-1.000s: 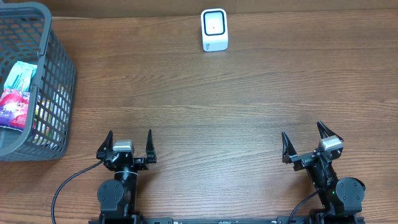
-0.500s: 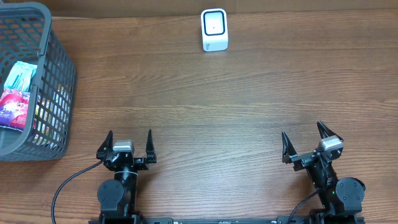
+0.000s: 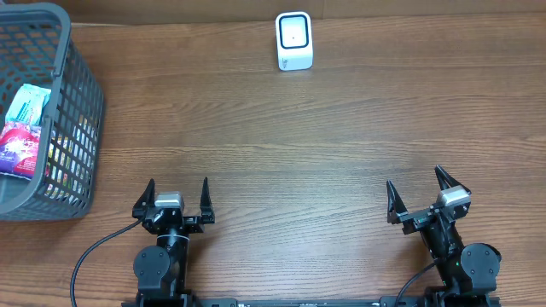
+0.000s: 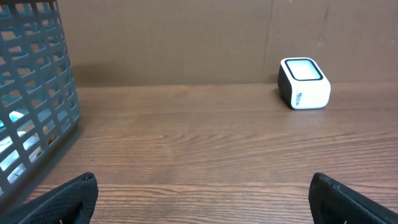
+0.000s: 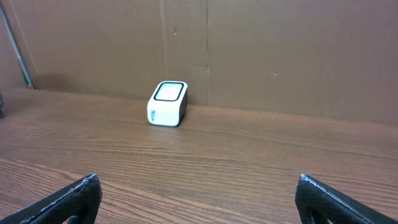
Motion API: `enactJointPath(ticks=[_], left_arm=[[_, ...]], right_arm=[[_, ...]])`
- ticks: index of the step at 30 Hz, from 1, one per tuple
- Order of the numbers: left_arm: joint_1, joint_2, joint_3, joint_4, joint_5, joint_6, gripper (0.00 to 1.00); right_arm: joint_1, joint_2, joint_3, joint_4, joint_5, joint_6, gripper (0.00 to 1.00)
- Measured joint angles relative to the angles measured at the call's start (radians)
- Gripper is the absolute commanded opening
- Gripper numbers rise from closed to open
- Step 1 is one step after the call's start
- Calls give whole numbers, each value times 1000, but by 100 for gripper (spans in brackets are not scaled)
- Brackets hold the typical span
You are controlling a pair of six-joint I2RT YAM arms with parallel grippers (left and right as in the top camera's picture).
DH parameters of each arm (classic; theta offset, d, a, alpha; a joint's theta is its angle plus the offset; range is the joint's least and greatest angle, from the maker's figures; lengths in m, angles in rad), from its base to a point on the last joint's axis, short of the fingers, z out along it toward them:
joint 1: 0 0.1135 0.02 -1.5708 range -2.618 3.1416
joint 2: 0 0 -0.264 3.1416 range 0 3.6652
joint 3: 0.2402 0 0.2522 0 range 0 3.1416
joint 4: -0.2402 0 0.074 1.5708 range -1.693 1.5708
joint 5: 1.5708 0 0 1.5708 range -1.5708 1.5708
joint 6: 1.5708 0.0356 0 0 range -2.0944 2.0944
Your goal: Scan the item barcode
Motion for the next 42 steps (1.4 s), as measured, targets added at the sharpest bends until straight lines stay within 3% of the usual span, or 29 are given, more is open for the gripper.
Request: enactJointPath(ticks=[42], left_arm=[[0, 0, 0, 48, -13, 0, 99]], right_arm=[[0, 0, 0, 2, 2, 0, 100]])
